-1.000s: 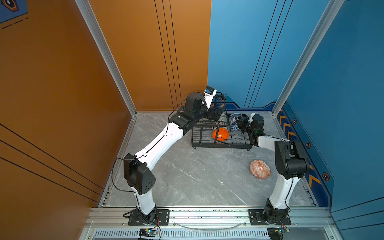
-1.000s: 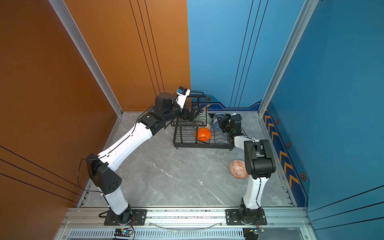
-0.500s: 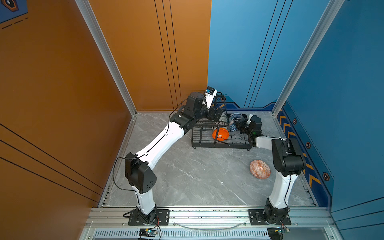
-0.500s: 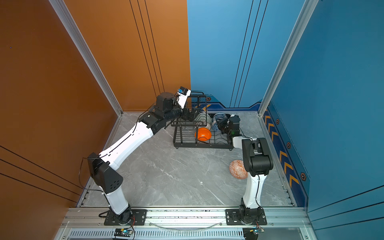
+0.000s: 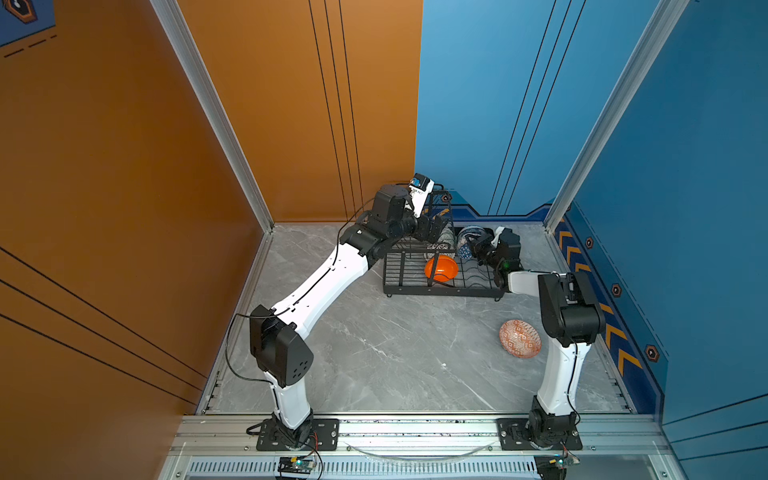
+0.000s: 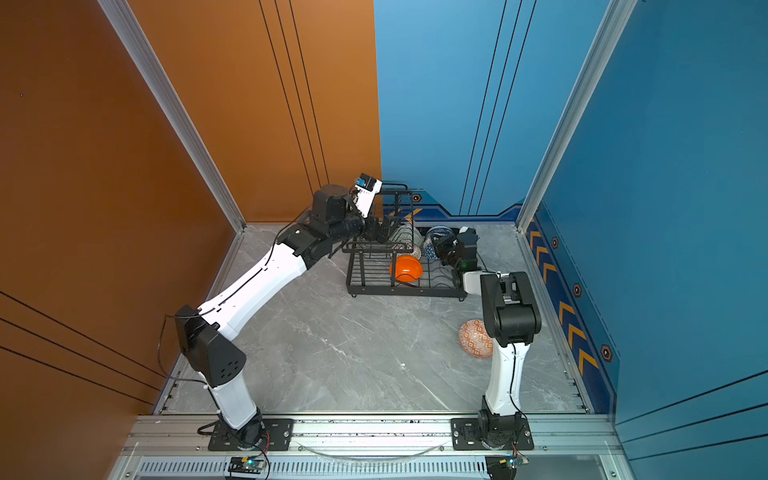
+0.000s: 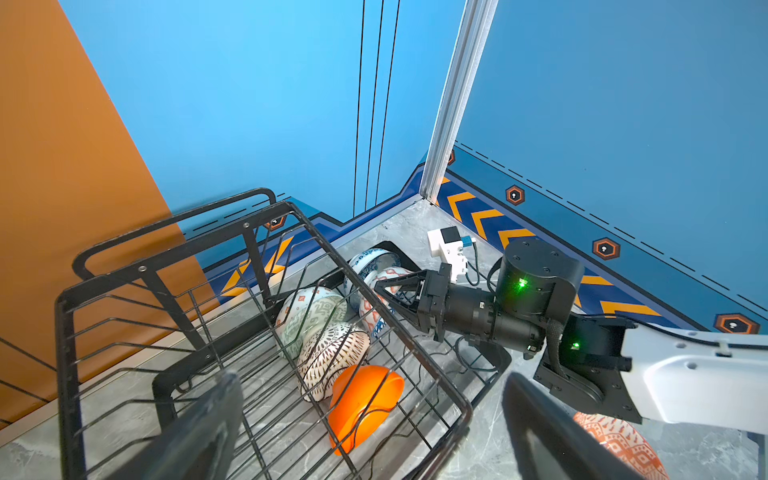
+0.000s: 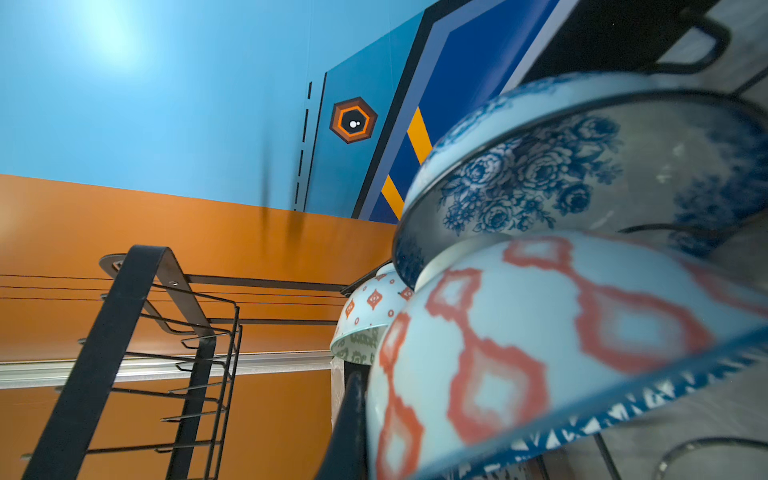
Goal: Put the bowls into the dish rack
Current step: 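Lower the bowl upright into the slot beside the floral bowl with the right gripper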
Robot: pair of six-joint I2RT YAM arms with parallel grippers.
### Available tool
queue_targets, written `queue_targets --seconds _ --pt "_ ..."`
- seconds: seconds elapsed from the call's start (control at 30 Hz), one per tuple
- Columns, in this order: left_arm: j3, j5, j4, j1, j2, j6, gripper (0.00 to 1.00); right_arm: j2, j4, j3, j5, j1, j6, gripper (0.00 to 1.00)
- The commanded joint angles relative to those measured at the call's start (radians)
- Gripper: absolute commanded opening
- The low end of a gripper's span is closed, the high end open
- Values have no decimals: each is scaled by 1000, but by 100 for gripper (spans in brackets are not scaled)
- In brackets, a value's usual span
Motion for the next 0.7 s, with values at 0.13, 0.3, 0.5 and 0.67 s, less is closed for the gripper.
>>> queue_targets --seconds 0.13,0.3,0.5,0.67 --pt "11 9 -15 3 -13 12 98 -14 39 15 -2 9 -34 0" --pt "14 10 -15 2 -6 9 98 -44 28 -25 3 8 -40 0" --pt "9 11 -7 1 -6 4 98 -69 36 -77 14 9 -36 0" --pt "1 12 -7 0 -11 2 98 -91 36 -111 29 7 -35 0"
